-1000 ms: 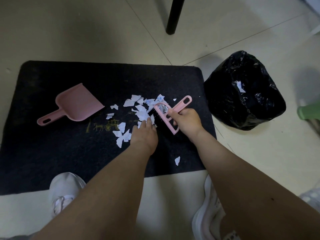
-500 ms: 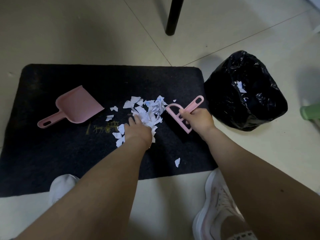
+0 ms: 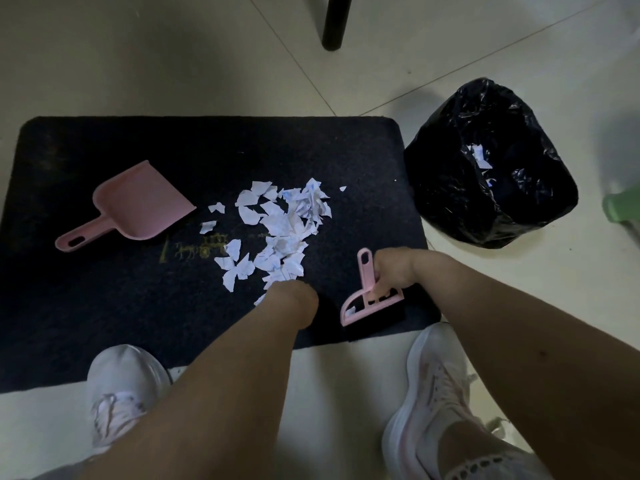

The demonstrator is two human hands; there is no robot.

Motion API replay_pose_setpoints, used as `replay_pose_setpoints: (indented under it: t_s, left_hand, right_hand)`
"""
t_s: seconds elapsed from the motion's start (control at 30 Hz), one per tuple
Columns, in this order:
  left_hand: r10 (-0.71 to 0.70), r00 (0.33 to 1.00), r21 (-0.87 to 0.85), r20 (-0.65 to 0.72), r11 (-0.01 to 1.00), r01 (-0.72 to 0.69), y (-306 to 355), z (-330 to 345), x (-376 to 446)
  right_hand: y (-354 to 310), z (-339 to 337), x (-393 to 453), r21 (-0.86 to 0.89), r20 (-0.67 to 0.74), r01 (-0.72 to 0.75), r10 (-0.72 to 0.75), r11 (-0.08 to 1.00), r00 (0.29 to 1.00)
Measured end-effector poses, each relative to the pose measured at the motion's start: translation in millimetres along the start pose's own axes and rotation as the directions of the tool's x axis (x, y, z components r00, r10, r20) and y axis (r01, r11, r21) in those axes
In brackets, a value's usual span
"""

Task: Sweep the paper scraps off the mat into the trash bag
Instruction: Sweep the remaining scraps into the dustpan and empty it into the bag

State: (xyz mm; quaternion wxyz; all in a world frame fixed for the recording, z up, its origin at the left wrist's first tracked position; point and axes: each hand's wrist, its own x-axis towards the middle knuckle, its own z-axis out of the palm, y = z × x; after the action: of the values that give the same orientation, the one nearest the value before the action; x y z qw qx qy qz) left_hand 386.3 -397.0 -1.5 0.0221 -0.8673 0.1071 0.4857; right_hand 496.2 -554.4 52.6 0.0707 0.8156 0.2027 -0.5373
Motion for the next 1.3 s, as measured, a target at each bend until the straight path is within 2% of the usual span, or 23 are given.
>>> replay_pose_setpoints:
  t_s: [0.07,0.13,0.2,0.3,0.4,0.53,0.63,0.7,0.77,0.87,1.07,1.17,1.3]
  left_hand:
    - [0.006,1.0,-0.009,0.001,1.0,-0.006,4,2,0]
    - [0.002,1.0,-0.02,0.014,1.0,-0.002,4,6,0]
    - [-0.004,0.999,-0.029,0.033,1.0,0.005,4,9,-1]
    - [0.008,0.998,-0.023,0.06,1.0,-0.007,3,9,-4]
    - [0.034,0.996,0.026,0.076,0.999,-0.036,2,8,-6]
    - [0.049,0.996,0.105,0.072,0.993,-0.056,0,5,-15]
    - [0.063,0.995,0.09,0.075,0.993,-0.07,-2,5,-27]
    - [0.057,0.994,0.072,0.095,0.995,-0.064,-4,9,-31]
    - [0.033,0.991,0.019,0.127,0.999,-0.036,-7,16,-30]
    - [0.014,0.991,-0.043,0.133,0.999,-0.008,-15,22,-30]
    - [-0.01,0.994,-0.139,0.107,0.99,0.025,-29,23,-30]
    - [-0.026,0.995,-0.165,0.094,0.985,0.041,-33,21,-33]
    - [-0.054,0.992,-0.201,0.111,0.977,0.075,-38,28,-34]
  right_hand:
    - [-6,9,4,-0.143,-0.09,-0.012,-0.001,0.99,0.996]
    - [-10,14,9,-0.17,-0.212,-0.027,-0.01,0.985,0.977]
    - [-12,13,13,-0.081,-0.308,-0.025,-0.001,0.996,0.951]
    - [-13,4,16,0.145,-0.449,0.015,0.052,0.989,0.892]
    - [-14,-8,11,0.272,-0.519,0.08,0.075,0.959,0.852]
    - [-18,-11,6,0.269,-0.457,0.081,0.053,0.96,0.888]
    - [-25,-2,11,0.09,-0.287,0.036,-0.008,0.995,0.958]
    - [-31,7,16,-0.022,-0.21,0.009,-0.013,1.0,0.978]
    - [-35,14,22,-0.022,-0.258,-0.011,0.005,1.0,0.966]
    - [-45,12,28,0.068,-0.416,-0.012,0.039,0.998,0.909]
    - [-67,-16,23,0.204,-0.599,0.1,0.043,0.974,0.799]
    - [-75,-25,20,0.163,-0.563,0.124,-0.011,0.979,0.827]
    - [-85,-20,20,0.172,-0.382,0.162,-0.086,0.972,0.92]
